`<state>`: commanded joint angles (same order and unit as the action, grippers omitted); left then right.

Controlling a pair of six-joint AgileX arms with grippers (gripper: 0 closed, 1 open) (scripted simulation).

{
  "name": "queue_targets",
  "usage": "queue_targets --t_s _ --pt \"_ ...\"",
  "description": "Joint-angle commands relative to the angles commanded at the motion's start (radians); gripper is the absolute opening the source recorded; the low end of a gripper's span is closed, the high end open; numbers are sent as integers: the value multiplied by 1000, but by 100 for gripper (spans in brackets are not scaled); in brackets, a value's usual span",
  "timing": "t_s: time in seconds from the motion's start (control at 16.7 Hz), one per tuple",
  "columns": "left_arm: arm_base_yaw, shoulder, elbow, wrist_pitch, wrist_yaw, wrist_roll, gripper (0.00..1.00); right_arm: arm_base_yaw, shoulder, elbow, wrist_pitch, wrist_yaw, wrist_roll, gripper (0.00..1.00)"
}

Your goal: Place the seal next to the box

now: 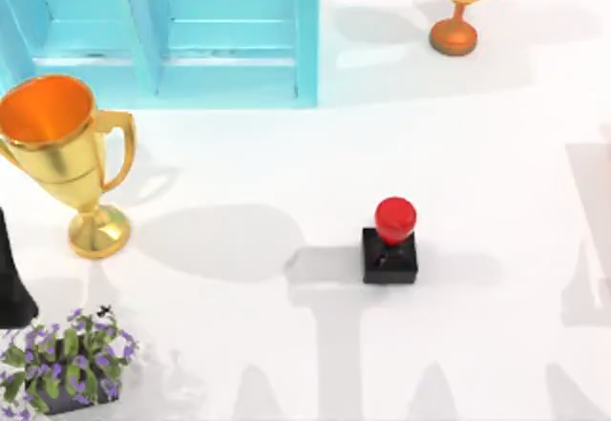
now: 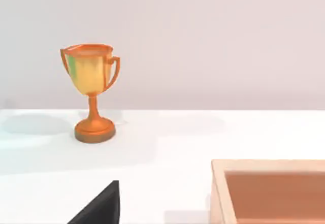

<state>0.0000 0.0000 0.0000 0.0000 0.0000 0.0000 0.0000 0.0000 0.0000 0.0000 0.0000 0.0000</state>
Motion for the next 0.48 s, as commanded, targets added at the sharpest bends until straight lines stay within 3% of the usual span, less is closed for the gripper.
queue_targets --t_s 0.24,0.48 --pt "0 0 0 0 0 0 100 9 30 28 -19 0 7 100" --pt "0 0 0 0 0 0 100 58 201 184 -132 6 54 100"
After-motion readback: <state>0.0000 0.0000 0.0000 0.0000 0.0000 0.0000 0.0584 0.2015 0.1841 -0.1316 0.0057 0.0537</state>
